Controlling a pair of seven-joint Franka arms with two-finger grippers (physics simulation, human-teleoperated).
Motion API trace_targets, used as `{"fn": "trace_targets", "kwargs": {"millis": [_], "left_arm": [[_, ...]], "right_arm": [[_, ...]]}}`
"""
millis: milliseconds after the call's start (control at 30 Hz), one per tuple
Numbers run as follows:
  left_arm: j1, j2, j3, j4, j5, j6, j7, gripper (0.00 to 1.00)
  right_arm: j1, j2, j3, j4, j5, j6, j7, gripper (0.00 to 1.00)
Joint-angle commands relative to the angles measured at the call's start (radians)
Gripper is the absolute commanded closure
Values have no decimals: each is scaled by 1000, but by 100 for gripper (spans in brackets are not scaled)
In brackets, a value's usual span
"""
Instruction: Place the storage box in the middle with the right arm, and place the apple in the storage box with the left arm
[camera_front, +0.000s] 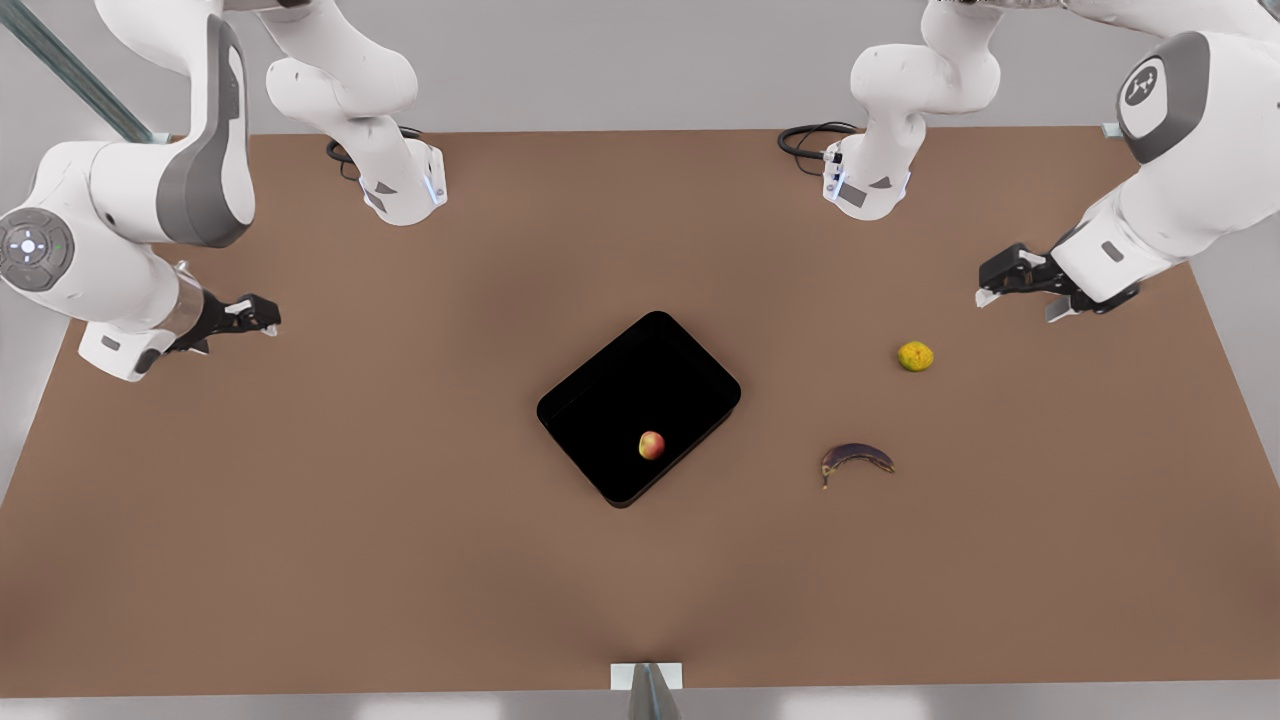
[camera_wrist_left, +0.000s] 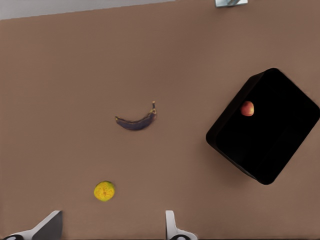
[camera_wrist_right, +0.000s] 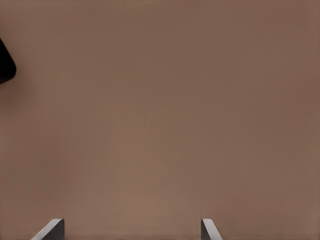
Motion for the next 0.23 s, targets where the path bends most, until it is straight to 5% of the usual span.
{"fn": "trace_targets", "kwargs": {"millis": [0,100,200], "left_arm": [[15,4,-2,-5,76,12,-2,0],[10,-150,1,-270,75,201,-39,0],[-19,-154,10,-278,81,191,-112,0]], "right_arm": [[2,0,0,0,0,0,0,0],[2,0,-5,-2,-25,3,-3,0],[3,6,-5,-2,-26,7,-2,0]]}}
